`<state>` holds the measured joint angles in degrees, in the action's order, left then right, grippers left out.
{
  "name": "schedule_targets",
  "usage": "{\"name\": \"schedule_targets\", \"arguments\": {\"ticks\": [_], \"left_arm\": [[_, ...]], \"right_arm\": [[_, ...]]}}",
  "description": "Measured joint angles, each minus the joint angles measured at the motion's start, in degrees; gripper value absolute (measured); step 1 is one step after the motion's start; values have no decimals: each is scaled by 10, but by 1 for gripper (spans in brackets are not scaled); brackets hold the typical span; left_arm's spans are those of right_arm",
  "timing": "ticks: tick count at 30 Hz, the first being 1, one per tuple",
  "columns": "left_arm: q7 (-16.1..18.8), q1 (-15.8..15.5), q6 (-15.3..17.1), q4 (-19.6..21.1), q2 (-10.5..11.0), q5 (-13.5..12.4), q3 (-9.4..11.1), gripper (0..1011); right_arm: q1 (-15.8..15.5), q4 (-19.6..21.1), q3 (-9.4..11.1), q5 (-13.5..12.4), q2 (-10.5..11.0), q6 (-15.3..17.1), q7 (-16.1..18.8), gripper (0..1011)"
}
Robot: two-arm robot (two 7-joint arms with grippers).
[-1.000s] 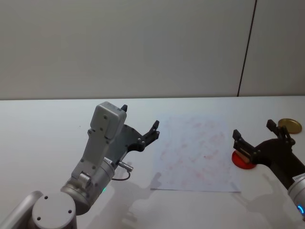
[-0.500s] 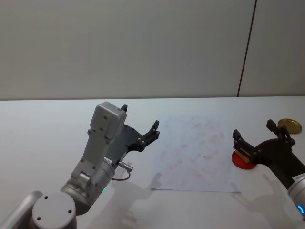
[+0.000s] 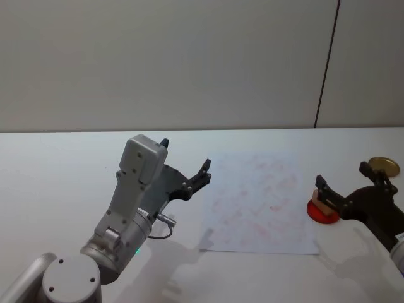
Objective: Use the one hand to pick up the stamp and affix it onto the A4 paper.
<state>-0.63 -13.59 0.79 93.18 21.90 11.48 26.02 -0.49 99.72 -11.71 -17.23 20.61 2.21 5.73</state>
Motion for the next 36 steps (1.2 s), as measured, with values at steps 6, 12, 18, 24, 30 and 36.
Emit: {"name": "schedule_targets", "arguments": {"ticks": [6,12,18,24,30,36], "left_arm": [[0,0,0,0,0,0,0,993],[0,0,0,0,0,0,0,993],[0,0,0,0,0,0,0,993],[0,0,0,0,0,0,0,993],[0,0,0,0,0,0,0,993],[0,0,0,0,0,0,0,993]], "right_arm": [[3,-12,5,0,8,16,13,1001],[10,-30,8,5,12,35,27,1001],[24,-53,10,9,11,55,41,1001],[42,-80,10,13,7,71,52,1001],[57,-101,10,16,3,84,62,1001],[74,-128,7,18,-4,96,73,1001]]}}
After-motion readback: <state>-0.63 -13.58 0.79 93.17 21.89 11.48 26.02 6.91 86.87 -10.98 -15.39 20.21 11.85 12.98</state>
